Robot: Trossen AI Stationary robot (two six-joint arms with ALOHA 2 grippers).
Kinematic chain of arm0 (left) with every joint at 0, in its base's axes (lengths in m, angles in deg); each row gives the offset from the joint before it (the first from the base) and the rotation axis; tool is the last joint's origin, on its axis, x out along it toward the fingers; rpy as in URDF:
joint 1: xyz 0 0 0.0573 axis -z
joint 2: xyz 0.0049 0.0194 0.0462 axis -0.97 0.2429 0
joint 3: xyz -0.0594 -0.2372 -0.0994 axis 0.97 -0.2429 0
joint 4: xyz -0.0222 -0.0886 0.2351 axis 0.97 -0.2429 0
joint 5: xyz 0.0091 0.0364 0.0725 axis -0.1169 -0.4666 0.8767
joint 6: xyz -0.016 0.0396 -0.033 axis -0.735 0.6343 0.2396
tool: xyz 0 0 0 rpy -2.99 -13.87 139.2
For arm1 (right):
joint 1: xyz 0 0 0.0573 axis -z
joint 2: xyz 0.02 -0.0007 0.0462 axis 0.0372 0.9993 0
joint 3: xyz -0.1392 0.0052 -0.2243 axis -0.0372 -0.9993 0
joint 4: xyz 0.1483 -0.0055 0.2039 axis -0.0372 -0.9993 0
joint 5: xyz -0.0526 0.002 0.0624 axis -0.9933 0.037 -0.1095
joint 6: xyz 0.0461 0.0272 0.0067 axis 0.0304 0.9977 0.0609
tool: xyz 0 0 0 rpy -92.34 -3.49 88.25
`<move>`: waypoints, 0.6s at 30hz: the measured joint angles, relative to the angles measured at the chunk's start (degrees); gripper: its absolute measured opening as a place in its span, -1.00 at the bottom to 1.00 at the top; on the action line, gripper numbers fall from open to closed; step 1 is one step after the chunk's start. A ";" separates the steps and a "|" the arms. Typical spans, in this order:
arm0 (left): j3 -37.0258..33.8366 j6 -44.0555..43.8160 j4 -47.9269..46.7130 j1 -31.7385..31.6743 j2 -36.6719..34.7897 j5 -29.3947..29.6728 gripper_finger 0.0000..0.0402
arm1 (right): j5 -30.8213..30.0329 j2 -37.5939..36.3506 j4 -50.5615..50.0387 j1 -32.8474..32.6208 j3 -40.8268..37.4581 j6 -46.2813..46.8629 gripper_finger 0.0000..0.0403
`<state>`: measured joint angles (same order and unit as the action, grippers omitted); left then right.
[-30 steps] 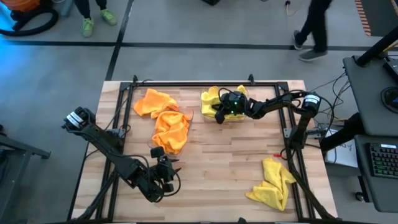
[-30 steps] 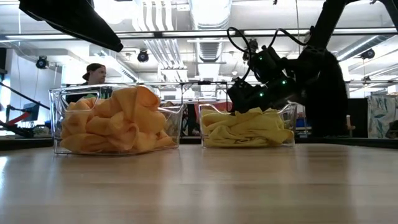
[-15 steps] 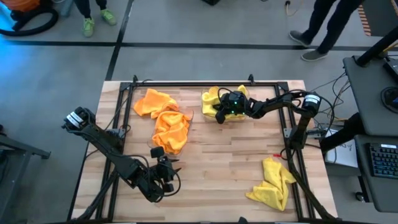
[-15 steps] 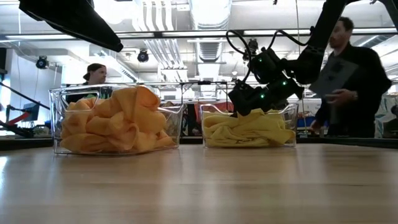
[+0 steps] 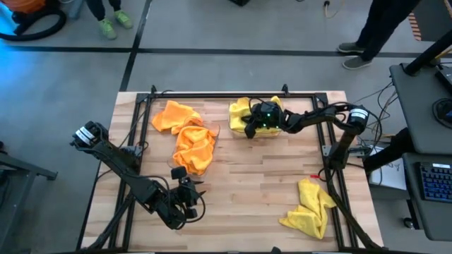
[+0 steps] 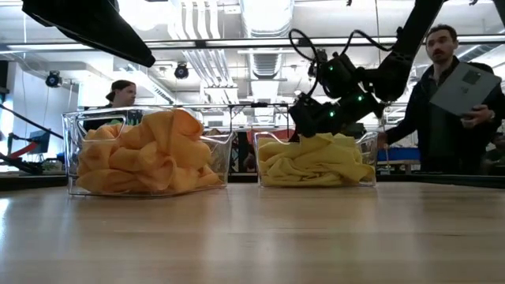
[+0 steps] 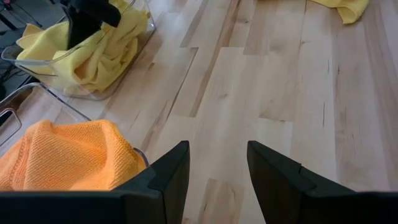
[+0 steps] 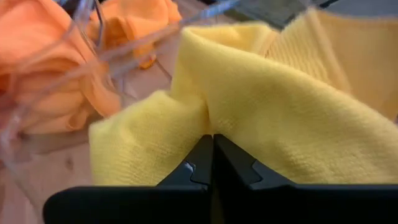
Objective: Sort microfiber towel by color & place in baskets
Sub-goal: Put the yellow microfiber towel into the right transparent bin
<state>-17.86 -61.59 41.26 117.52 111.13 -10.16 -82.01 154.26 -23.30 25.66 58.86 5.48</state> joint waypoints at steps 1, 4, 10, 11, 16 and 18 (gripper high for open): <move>0.00 -0.03 0.00 0.00 0.00 0.00 -0.27 | -0.02 -0.64 -0.20 0.00 0.02 0.00 -0.95; 0.00 -0.19 -0.02 0.00 0.00 0.00 -0.27 | -0.14 -2.94 -1.86 0.00 0.04 0.00 -0.95; 0.00 -0.22 -0.02 0.00 0.00 0.00 -0.27 | -0.32 -8.29 -8.24 0.00 0.11 -0.03 -0.95; 0.00 -0.22 0.00 0.00 0.00 0.00 -0.27 | -0.97 -9.23 -9.36 0.00 0.11 -0.17 -0.95; 0.00 -0.22 0.00 0.00 0.00 0.00 -0.27 | -6.98 -13.25 -12.83 0.00 0.11 -3.01 -0.95; 0.00 -0.22 -0.01 0.00 0.00 0.01 -0.27 | -9.19 -14.02 -12.89 0.02 0.11 -4.07 -0.95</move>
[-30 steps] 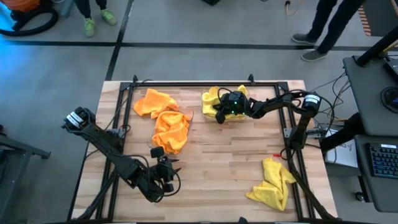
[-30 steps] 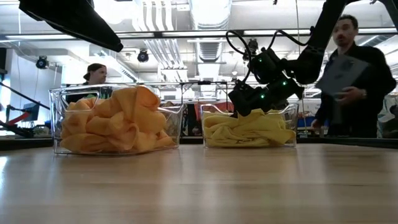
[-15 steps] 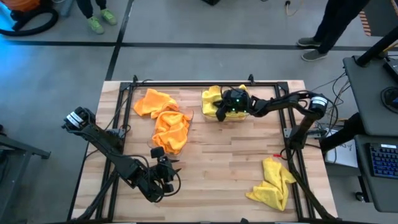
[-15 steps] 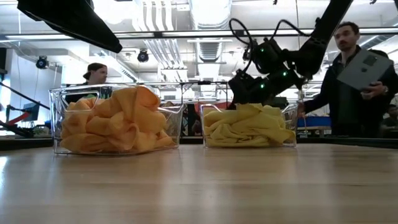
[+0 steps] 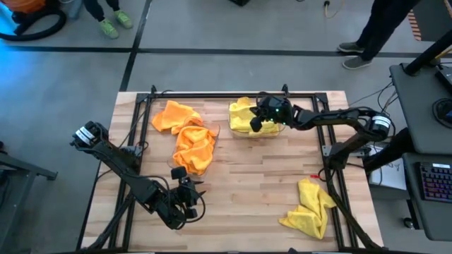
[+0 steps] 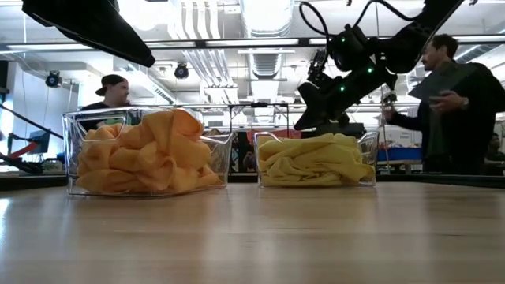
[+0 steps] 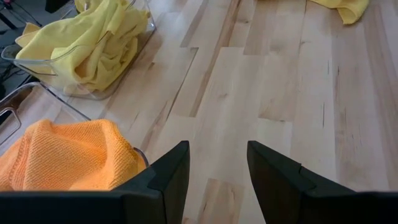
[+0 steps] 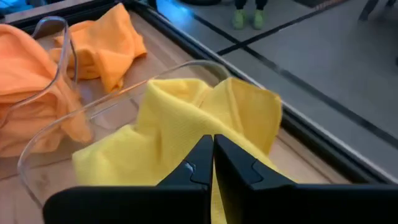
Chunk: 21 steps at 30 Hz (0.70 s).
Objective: Sort microfiber towel by color & place in baskets
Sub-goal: Put the yellow microfiber towel into the right transparent bin
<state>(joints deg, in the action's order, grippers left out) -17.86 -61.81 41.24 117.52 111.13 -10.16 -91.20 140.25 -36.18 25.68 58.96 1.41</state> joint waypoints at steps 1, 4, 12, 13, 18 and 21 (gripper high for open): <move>0.00 0.00 0.01 0.00 0.00 0.00 -0.27 | -0.30 -0.15 0.04 0.11 0.00 -0.32 -0.95; 0.00 0.00 -0.01 -0.01 0.00 0.00 -0.27 | -0.46 0.50 0.07 0.34 0.00 -0.43 -0.95; 0.00 -0.22 0.01 0.00 0.00 0.01 -0.27 | -1.36 7.22 -0.14 0.38 0.02 0.14 -0.96; 0.00 -0.22 0.01 0.00 0.00 0.01 -0.27 | -1.38 8.11 -0.12 0.38 0.02 0.20 -0.95; 0.00 -0.22 -0.01 -0.01 0.00 0.01 -0.27 | -0.82 11.56 1.28 0.35 0.37 1.27 -0.96; 0.00 -0.22 0.01 0.00 0.00 0.02 -0.27 | -0.83 12.65 1.41 0.35 0.39 1.13 -0.96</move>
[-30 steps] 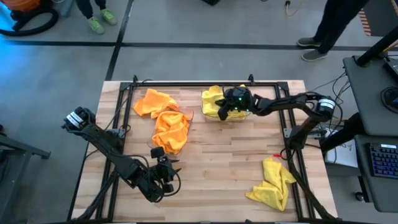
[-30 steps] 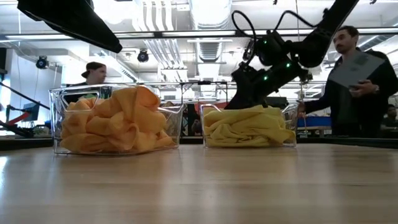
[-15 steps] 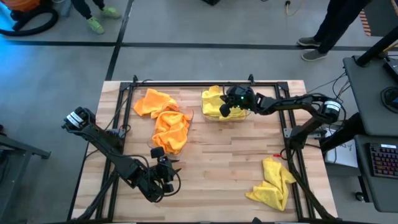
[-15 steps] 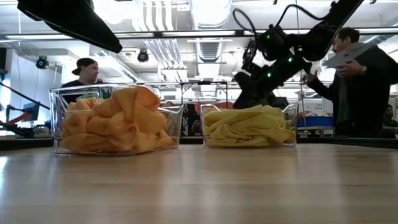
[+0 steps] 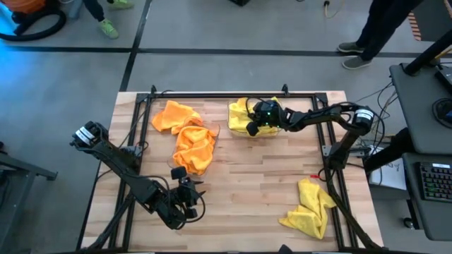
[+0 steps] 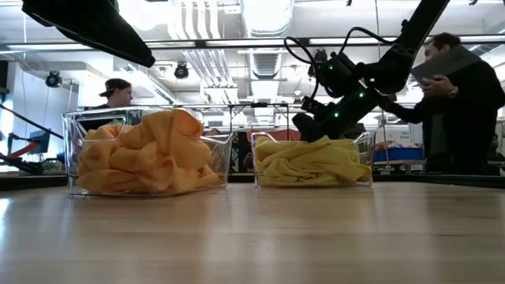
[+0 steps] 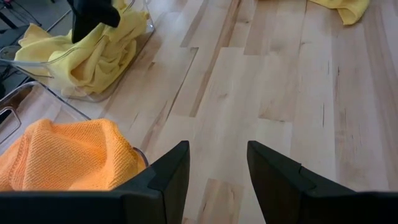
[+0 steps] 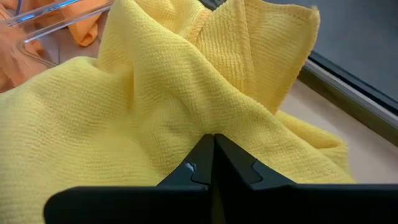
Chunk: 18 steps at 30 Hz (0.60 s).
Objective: Sort microfiber towel by color & place in baskets
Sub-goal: Put the yellow microfiber towel into the right transparent bin
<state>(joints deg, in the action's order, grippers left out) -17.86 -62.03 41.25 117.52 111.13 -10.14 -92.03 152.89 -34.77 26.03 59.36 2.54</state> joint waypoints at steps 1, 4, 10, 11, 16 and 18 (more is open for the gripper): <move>0.00 0.00 -0.01 -0.01 0.00 0.01 -0.27 | 0.00 0.09 -0.02 0.00 -0.02 -0.07 -0.96; 0.00 0.00 -0.02 0.00 0.00 0.01 -0.27 | -0.06 -0.26 -0.07 0.00 -0.07 -0.53 -0.96; 0.00 0.00 -0.02 -0.02 0.00 0.00 -0.27 | -0.98 -3.84 -0.70 -0.02 -0.44 -2.30 -0.96; 0.00 0.00 0.00 0.00 0.00 0.02 -0.27 | -1.10 -4.70 -1.05 0.00 -0.51 -2.78 -0.96; 0.00 0.00 -0.02 0.00 0.00 0.02 -0.27 | -1.01 -9.71 -1.40 0.00 -0.50 -2.78 -0.96; 0.00 0.00 -0.02 0.00 0.00 0.02 -0.27 | -0.90 -11.68 -2.70 0.00 -0.50 -2.61 -0.96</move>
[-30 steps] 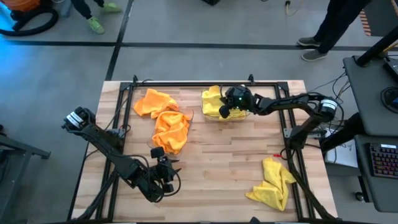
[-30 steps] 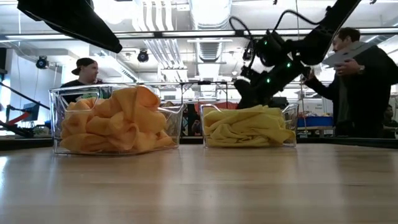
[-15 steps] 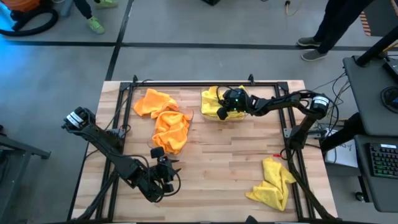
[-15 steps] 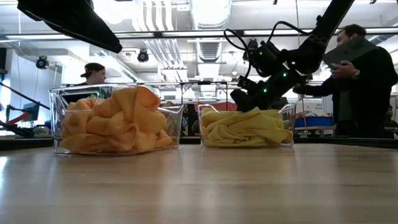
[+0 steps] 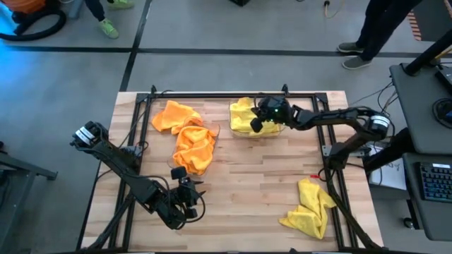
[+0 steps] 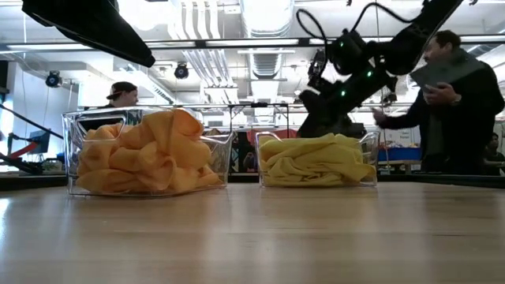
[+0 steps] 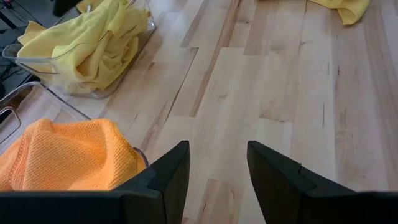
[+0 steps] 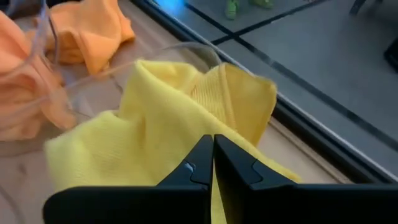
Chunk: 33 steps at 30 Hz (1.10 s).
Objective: Sort microfiber towel by color & place in baskets
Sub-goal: Put the yellow microfiber towel into the right transparent bin
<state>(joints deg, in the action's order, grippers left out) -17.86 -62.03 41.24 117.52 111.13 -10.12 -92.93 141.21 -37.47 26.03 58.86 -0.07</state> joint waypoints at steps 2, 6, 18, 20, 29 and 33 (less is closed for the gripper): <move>0.00 0.00 0.00 0.00 0.00 0.00 -0.27 | 0.07 -2.28 -1.50 -0.02 0.00 0.64 -0.96; 0.00 0.00 0.01 -0.01 0.00 0.00 -0.27 | 1.50 -7.38 -7.31 -0.25 0.04 2.63 -0.96; 0.00 0.00 0.02 -0.02 0.00 0.00 -0.27 | 3.87 -18.32 -26.15 -11.34 0.09 11.72 -0.96; 0.00 -0.18 0.04 -0.02 0.00 0.00 -0.27 | 3.70 -17.96 -27.39 -14.21 0.09 13.52 -0.96; 0.00 -0.46 0.07 -0.02 0.00 0.00 -0.27 | 0.99 -13.56 -29.32 -20.44 0.09 20.01 -0.96; 0.00 -0.46 0.11 -0.02 0.00 0.00 -0.27 | -3.17 -10.66 -29.58 -20.37 0.09 21.94 -0.96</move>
<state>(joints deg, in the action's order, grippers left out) -17.86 -62.49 41.35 117.50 111.13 -10.12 -96.10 130.55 -67.06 5.66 58.94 21.87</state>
